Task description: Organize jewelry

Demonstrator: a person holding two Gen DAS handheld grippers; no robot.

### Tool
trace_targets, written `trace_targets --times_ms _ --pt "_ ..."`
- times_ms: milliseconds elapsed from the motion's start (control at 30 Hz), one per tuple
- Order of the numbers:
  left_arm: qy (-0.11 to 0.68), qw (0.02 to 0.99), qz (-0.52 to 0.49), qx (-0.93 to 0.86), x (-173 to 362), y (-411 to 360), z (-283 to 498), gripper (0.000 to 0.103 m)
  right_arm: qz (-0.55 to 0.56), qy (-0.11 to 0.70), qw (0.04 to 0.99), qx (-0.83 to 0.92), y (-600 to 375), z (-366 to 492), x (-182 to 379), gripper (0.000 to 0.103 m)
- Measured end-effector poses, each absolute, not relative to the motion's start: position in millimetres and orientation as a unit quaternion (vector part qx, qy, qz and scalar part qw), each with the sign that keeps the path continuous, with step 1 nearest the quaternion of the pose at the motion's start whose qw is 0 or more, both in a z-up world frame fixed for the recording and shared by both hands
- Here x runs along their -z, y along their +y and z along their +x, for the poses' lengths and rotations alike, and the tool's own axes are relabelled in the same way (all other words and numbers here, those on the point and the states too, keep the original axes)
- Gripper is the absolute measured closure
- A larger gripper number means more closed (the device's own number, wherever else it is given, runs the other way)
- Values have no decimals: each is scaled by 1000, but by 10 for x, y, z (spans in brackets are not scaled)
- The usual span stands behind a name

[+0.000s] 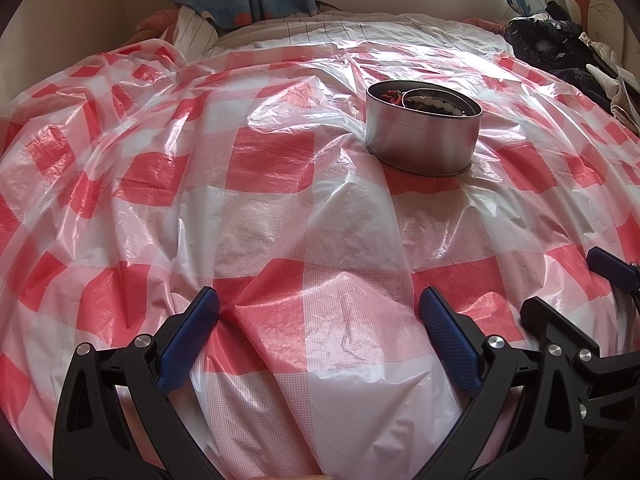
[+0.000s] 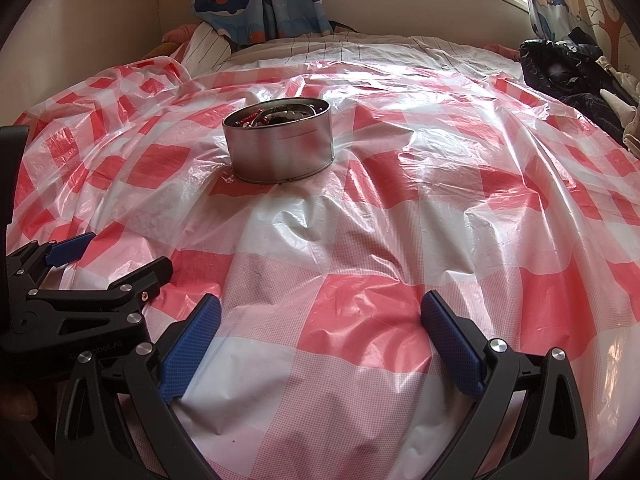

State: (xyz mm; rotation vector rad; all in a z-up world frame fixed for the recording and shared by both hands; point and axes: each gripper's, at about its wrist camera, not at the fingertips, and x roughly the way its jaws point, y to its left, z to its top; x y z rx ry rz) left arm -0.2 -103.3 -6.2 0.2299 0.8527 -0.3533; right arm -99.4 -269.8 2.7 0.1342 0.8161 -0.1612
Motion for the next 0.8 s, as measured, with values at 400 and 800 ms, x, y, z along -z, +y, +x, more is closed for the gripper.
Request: trace_targets --times_ms 400,800 --pt "415 887 104 175 98 -1040 3 7 65 396 913 78 -2694 -993 -30 7" --pt "415 887 104 175 98 -1048 -1 7 64 396 913 79 -2695 -991 -29 7"
